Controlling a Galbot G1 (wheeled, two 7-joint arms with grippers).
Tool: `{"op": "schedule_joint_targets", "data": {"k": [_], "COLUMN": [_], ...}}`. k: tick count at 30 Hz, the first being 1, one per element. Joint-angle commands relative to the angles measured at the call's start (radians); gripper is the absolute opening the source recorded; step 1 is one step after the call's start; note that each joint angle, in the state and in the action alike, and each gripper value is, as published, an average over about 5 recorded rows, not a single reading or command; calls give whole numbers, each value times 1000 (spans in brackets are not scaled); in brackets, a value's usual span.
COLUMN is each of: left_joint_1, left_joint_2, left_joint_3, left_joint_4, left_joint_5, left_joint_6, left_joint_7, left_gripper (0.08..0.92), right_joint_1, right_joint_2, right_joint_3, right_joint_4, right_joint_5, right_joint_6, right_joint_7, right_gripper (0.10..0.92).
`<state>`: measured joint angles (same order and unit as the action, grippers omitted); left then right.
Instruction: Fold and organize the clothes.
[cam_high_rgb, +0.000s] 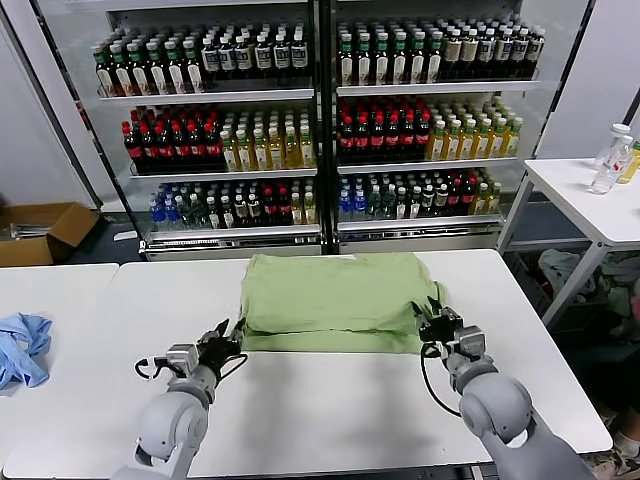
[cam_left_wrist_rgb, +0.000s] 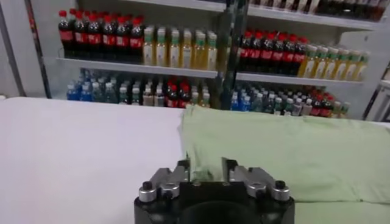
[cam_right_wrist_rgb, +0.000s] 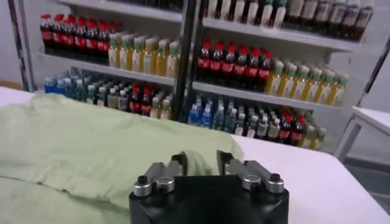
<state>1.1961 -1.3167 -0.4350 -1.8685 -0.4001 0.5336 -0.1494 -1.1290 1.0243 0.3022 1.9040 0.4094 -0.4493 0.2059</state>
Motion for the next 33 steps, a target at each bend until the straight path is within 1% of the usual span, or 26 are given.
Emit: {"op": "schedule_joint_targets", "data": {"k": [1, 7, 9, 11, 13, 21, 27, 30, 33], "left_joint_1": [76, -34, -55, -66, -68, -64, -38, -12, 47], "left_joint_2": [-8, -17, -18, -18, -17, -18, -12, -7, -2], "left_joint_3": [-3, 20, 27, 34, 40, 42, 18, -4, -29], "left_joint_4": [22, 136, 160, 176, 178, 150, 96, 71, 14], "left_joint_5": [48, 26, 16, 8, -3, -62, -221, -305, -327], "left_joint_6": [-12, 12, 16, 14, 13, 9, 31, 42, 43], "left_joint_7": [-7, -16, -20, -22, -22, 2, 44, 55, 59], "left_gripper": [486, 658, 704, 698, 658, 425, 252, 166, 108], "right_joint_1": [-78, -2, 10, 16, 16, 0, -50, -97, -194], "right_joint_2": [9, 34, 38, 41, 40, 19, -13, -29, -49], "right_joint_3": [77, 32, 20, 11, 9, 7, 23, 40, 77], "right_joint_4": [-51, -178, -200, -211, -209, -166, -97, -44, 57], "right_joint_5": [18, 82, 105, 135, 160, 190, 185, 181, 168], "right_joint_6": [-41, -128, -129, -130, -129, -122, -99, -87, -84], "right_joint_7": [35, 44, 44, 42, 37, 2, -36, -52, -59], "right_gripper": [615, 779, 783, 748, 690, 456, 300, 214, 158]}}
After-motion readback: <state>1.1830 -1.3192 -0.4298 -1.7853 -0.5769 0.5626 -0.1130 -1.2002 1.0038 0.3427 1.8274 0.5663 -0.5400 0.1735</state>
